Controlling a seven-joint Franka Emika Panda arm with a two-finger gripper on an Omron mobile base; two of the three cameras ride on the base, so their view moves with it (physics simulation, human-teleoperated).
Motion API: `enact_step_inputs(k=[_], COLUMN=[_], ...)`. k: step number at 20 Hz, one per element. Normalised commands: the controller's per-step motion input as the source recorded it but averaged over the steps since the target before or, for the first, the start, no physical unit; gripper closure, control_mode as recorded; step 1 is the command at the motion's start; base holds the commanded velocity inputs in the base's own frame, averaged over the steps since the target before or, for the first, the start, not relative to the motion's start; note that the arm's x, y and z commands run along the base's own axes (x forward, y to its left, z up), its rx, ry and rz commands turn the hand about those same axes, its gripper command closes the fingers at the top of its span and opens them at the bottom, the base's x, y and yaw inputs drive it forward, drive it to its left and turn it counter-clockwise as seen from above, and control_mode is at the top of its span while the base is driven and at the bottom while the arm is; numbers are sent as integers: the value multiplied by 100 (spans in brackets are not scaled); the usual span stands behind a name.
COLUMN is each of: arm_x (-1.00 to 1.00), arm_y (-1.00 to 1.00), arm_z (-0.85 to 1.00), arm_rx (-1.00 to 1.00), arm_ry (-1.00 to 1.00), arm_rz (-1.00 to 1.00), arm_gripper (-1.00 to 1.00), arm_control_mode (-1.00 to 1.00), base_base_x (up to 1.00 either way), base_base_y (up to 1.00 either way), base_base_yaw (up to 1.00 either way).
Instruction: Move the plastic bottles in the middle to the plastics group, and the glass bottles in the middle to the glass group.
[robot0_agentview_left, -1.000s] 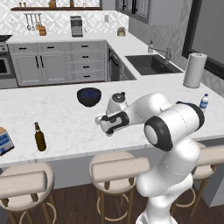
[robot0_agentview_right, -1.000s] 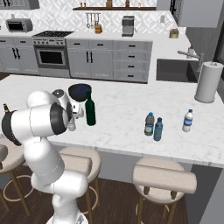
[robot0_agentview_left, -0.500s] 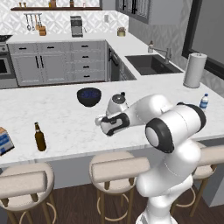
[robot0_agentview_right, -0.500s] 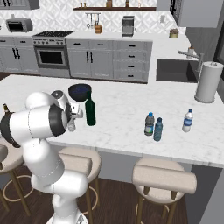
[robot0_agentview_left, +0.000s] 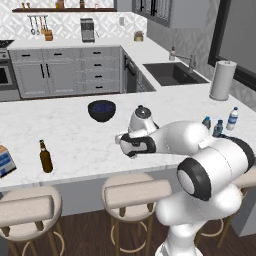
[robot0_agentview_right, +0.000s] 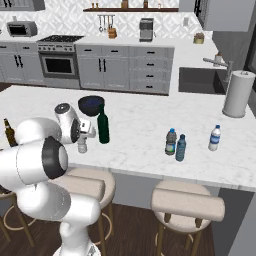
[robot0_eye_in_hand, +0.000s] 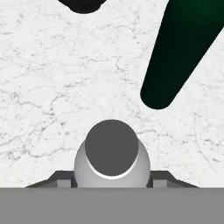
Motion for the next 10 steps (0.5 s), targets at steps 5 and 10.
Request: enact_step_inputs(k=[5, 10], arm_x=[-27, 4], arm_y=[-64, -97], arm_z=[53, 24], arm_rx=[0, 0], arm_ry=[4, 11], arm_rz=[-11, -11], arm_gripper=[100, 100], arm_control_mode=[-100, -100], base_base_x=[0, 0], base_base_y=[0, 0], base_base_yaw=[0, 0])
